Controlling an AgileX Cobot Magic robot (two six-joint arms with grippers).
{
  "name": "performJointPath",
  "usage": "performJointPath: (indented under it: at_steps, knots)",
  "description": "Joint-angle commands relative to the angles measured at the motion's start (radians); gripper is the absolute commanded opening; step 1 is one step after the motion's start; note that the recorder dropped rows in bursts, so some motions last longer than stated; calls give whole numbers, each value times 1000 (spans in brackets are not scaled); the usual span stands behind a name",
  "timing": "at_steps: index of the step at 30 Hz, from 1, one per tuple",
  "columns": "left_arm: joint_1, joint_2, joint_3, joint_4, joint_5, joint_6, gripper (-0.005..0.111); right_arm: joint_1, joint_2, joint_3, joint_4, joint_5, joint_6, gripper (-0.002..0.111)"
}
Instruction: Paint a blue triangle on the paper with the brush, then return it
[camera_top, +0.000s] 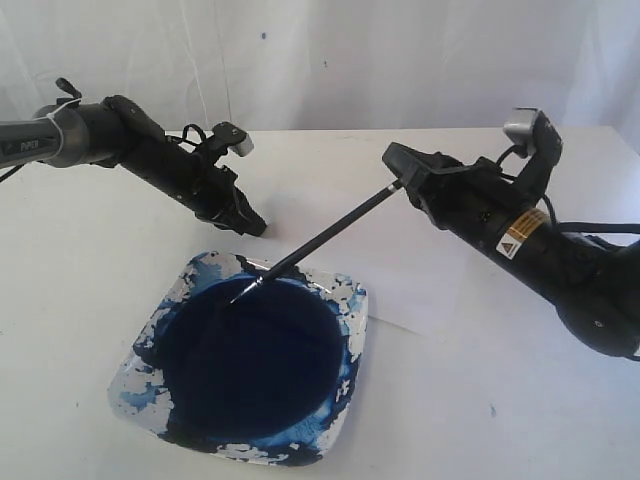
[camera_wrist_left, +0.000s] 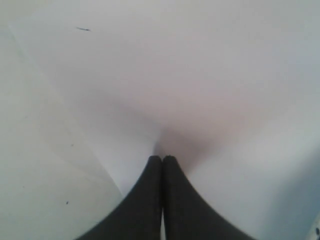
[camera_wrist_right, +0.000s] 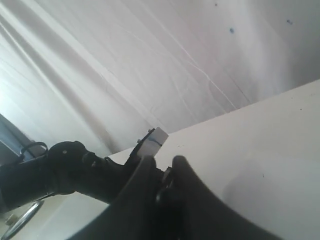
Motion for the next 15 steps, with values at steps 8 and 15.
performJointPath:
  at_steps: [8,15]
  knots:
    - [-5,16,5,9,9,-2,0,1,-101,-12,-57,20,-137,1]
    - [-5,16,5,9,9,-2,0,1,-157,-12,-63,20,-79,1]
